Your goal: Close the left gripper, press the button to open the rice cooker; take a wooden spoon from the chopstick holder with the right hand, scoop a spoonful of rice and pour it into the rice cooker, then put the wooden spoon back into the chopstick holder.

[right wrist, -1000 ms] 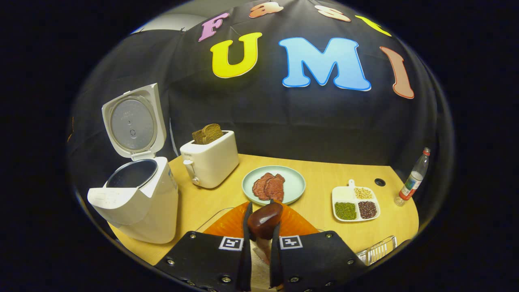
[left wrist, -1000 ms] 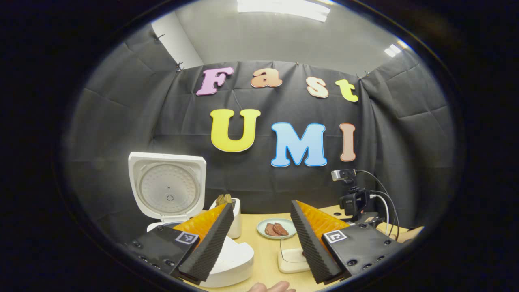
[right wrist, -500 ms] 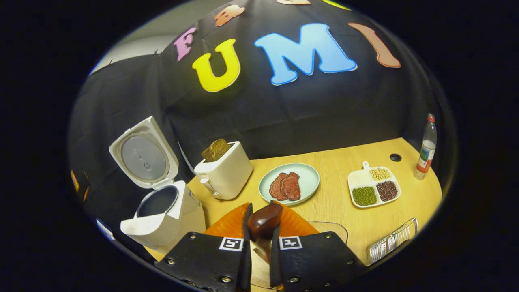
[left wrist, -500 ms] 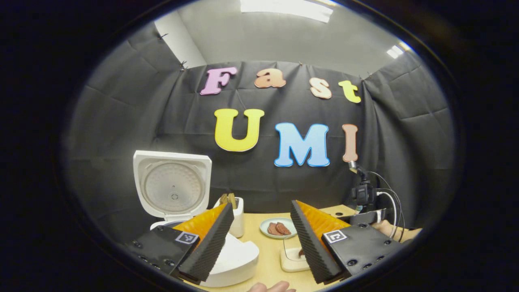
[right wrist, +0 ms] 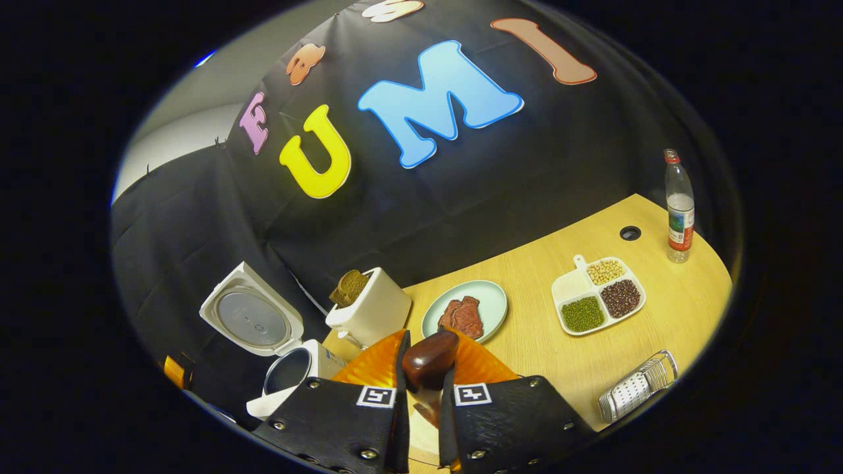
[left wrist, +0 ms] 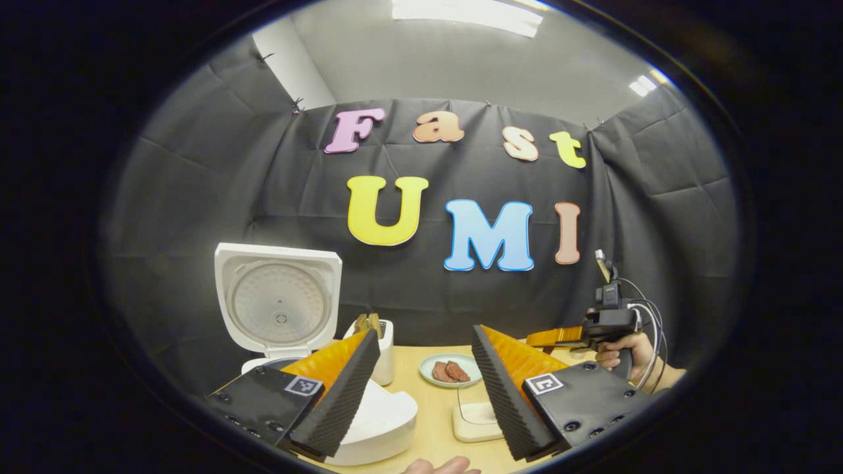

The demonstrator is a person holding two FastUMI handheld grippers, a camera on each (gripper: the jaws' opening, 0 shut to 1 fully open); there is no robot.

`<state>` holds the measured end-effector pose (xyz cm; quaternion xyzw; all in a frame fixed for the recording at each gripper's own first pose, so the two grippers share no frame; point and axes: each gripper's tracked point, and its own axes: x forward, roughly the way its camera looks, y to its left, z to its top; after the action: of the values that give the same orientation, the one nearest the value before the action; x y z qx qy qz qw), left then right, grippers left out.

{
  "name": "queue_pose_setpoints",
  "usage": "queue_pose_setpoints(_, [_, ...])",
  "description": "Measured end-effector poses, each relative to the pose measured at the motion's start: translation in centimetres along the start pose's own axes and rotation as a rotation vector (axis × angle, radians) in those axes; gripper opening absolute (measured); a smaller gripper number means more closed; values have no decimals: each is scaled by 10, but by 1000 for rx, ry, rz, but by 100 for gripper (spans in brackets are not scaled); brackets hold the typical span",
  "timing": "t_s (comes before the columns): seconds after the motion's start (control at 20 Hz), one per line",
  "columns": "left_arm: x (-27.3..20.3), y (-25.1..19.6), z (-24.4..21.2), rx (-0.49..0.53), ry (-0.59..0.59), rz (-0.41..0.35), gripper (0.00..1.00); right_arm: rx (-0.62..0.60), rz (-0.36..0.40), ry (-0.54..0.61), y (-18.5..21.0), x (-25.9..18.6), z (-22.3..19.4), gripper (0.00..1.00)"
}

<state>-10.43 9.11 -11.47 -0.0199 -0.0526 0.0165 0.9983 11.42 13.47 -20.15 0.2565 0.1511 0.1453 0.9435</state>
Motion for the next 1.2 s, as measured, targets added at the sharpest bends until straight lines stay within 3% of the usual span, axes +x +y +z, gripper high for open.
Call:
queue_pose_setpoints(0.25, [-9, 1, 9, 1, -9, -5, 99, 104, 41, -26, 7, -6, 15, 18])
queue_pose_setpoints(0.4, [-17, 8, 17, 13, -21, 7, 98, 170, 50, -43, 7, -5, 23, 18])
queue_pose_setpoints(0.45, [-20, 9, 18, 17, -23, 11, 94, 199, 61, -42, 9, -3, 25, 18])
queue_pose_setpoints(0.6, [-24, 14, 20, 22, -27, 16, 98, 272, 83, -39, 16, 2, 30, 18])
queue_pose_setpoints(0.95, [-29, 17, 20, 20, -20, 7, 98, 307, 113, -47, 59, 11, 45, 18])
queue_pose_setpoints(1.05, [-31, 22, 22, 8, -15, 10, 94, 291, 129, -46, 77, 13, 48, 18])
queue_pose_setpoints(1.2, [-39, 32, 38, 3, -33, 22, 99, 269, 138, -33, 101, 20, 44, 18])
